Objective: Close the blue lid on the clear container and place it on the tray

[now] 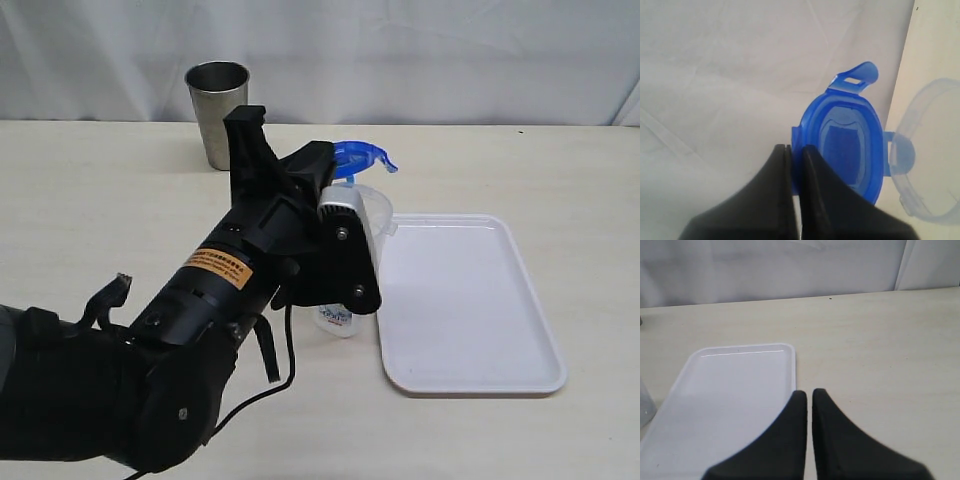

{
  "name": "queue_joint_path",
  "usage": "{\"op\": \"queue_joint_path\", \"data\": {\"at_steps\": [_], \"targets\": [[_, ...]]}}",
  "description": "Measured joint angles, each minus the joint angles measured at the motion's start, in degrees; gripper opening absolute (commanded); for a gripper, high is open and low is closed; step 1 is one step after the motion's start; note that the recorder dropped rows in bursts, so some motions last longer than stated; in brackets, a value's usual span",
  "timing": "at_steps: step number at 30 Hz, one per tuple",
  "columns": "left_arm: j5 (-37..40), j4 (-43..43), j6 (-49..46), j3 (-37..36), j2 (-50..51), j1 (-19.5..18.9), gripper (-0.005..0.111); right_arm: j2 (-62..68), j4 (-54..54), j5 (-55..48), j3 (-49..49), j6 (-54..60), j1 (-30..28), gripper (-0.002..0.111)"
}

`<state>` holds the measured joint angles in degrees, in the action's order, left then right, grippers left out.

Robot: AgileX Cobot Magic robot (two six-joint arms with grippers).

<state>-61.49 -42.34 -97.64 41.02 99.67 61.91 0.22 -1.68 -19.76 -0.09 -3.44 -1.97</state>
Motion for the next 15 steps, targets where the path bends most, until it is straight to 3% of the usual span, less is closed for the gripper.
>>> {"op": "queue_joint_path", "data": {"at_steps": [15], "targets": [[1.8, -1.5, -1.5, 0.0, 0.0, 2.3, 0.000, 0.0, 0.0, 0.0, 0.0, 0.0, 0.0, 0.004]]}}
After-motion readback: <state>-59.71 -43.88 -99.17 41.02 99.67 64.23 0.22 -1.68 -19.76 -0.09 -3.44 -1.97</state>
